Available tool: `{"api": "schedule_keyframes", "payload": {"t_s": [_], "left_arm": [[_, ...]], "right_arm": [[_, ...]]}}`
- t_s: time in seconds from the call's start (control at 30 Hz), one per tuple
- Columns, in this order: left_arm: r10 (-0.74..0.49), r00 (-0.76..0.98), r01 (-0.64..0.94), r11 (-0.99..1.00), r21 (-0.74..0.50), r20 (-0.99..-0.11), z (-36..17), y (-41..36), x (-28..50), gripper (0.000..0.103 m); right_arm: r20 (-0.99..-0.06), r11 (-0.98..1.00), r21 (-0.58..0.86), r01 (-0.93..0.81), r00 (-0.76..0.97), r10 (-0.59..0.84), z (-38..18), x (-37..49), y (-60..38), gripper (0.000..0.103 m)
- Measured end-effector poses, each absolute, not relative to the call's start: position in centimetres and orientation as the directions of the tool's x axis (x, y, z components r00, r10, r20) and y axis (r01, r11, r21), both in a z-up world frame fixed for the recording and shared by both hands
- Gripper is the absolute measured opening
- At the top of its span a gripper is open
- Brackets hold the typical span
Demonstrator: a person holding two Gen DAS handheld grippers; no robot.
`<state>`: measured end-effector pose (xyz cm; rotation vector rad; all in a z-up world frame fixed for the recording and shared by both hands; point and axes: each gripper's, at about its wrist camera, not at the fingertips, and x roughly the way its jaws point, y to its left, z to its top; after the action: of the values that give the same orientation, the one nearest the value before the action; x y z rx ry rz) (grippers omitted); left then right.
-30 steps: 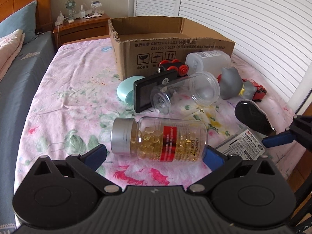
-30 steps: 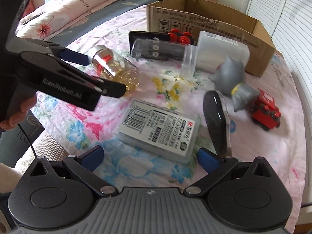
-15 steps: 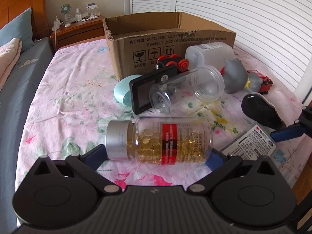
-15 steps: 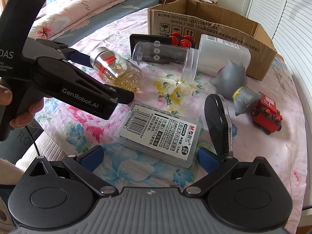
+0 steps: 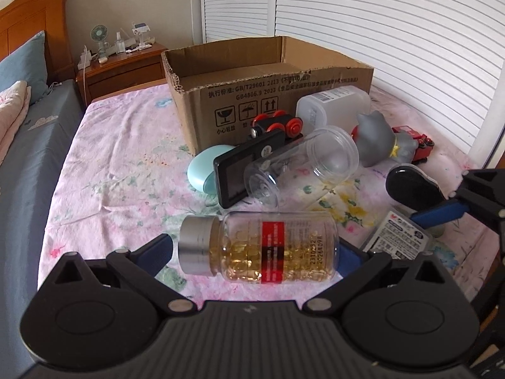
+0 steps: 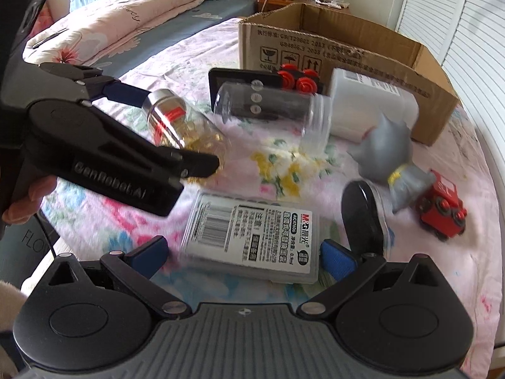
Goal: Organize rigid objects
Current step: 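Grasp the capsule bottle with the left tool while the right tool grasps the refill pack, then carry both items into the cardboard box and open both tools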
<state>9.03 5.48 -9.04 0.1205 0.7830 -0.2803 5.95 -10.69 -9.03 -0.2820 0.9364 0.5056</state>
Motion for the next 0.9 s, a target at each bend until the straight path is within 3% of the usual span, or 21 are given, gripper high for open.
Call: {"api": "schedule_keyframes", "payload": {"t_s": [0.23,0.3,0.37,0.9], "left_arm": [[-0.23,0.669,0.317,0.949,-0.009,-0.706,-8.9,5.9,9.3,0.097],[-0.246,0.664,0.329,0.944,-0.019,-0.706,-8.8,6.0,9.3,0.093],[-0.245,0.663,0.332,0.943,-0.017,-0.708,-8.8,6.0,9.3,0.093],[-0.223,0.648,0.329,0.944,0.003,-0.729,-6.8,7.3,9.4,0.093]], "right_arm": [[-0.82,0.841,-0.028,-0.54,0.493,0.29,-9.2,6.5,-10.0,0.102],[-0.818,0.839,-0.027,-0.543,0.494,0.294,-9.2,6.5,-10.0,0.098],[-0.816,0.839,-0.023,-0.544,0.494,0.298,-9.0,6.5,-10.1,0.093],[-0.806,0.83,-0.06,-0.555,0.517,0.288,-7.3,6.0,-10.8,0.093]]}}
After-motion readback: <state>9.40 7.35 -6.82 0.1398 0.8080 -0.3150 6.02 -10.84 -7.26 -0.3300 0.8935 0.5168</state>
